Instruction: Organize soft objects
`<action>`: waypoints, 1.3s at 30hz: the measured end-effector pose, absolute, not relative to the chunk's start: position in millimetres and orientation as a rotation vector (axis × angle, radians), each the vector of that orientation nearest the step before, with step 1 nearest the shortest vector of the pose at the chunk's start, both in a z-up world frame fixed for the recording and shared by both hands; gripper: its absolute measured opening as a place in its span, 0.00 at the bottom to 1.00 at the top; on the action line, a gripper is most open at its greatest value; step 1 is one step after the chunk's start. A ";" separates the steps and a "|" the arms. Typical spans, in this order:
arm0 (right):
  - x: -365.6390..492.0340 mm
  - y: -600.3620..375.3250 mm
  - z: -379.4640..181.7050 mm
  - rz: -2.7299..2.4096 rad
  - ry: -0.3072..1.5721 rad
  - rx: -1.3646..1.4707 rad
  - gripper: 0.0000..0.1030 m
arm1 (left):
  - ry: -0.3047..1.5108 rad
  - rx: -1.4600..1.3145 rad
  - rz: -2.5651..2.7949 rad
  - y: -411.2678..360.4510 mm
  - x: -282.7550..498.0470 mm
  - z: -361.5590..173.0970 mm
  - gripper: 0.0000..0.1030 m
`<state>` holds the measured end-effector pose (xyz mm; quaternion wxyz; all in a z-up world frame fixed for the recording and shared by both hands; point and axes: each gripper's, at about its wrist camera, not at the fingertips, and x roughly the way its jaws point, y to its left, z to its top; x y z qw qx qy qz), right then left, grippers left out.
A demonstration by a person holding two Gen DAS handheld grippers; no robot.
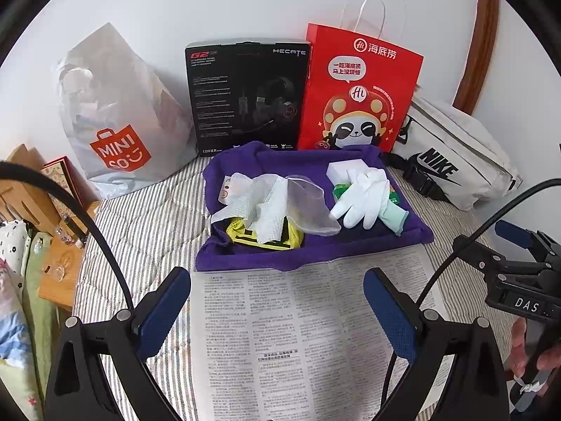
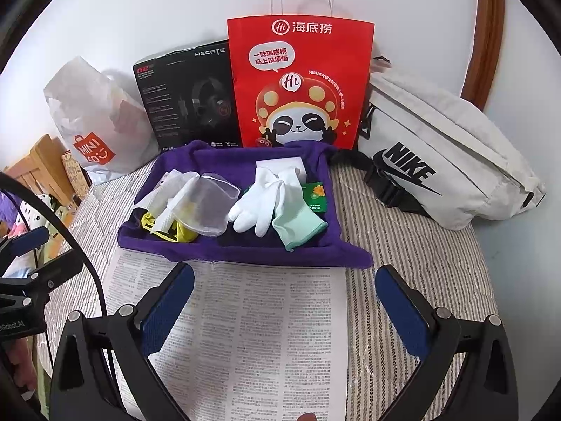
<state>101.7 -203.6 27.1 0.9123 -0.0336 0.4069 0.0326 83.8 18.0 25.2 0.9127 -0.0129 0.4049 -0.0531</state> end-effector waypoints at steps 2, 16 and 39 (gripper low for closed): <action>101.7 -202.8 26.9 0.070 0.839 -0.070 0.99 | 0.834 -0.032 -0.107 19.6 84.2 25.0 0.97; 100.1 -201.0 26.2 0.068 0.839 -0.083 0.99 | 0.834 -0.033 -0.103 22.3 84.3 24.5 0.97; 96.5 -198.7 32.2 0.070 0.827 -0.093 0.99 | 0.820 -0.030 -0.108 23.3 80.0 28.8 0.97</action>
